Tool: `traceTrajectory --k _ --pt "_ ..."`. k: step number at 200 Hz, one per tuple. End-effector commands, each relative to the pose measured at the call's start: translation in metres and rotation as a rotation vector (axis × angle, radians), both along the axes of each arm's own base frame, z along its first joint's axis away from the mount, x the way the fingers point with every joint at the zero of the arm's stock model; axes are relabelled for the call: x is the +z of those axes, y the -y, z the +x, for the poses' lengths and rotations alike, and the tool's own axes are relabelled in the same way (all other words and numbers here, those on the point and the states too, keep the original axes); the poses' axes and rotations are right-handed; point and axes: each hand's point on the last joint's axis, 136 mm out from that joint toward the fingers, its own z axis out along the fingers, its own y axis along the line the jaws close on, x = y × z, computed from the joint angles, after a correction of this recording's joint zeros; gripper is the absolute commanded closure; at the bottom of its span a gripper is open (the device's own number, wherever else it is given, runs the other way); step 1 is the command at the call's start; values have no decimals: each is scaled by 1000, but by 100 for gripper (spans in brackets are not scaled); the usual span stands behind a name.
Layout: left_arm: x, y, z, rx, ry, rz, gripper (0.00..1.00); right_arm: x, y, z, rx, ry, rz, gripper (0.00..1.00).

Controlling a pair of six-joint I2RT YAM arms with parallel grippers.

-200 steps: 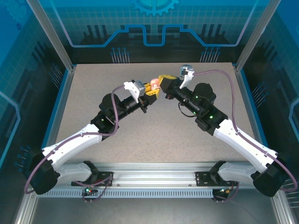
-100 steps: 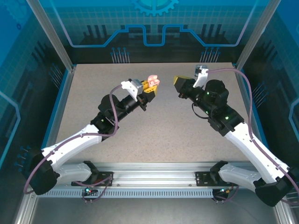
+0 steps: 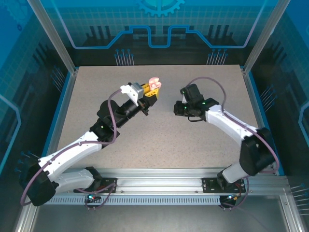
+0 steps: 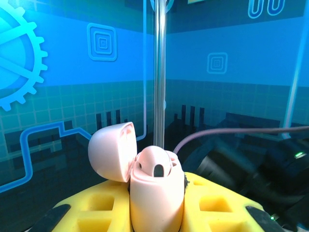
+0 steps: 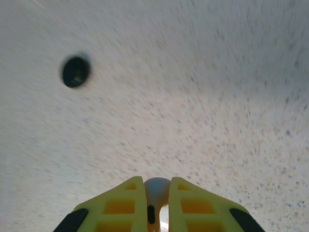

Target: Insert wireless bluetooth earbuds into charging case

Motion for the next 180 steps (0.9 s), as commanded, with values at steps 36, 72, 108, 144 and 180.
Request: traceTrajectory --k 36,72,108,144,180 --pt "3 0 -1 1 -4 -21 100 -72 2 -13 28 -224 -73 90" --pt "0 0 0 2 -6 -20 100 -96 3 -22 43 -314 -131 90" --pt "-1 0 -1 3 -7 -21 100 -112 7 -32 48 -372 -197 85" --pt "-1 -1 -2 2 -5 -23 100 -125 10 -39 49 -415 -231 81" --pt "0 -2 -4 1 -2 -29 100 -132 13 -40 50 -441 -261 76"
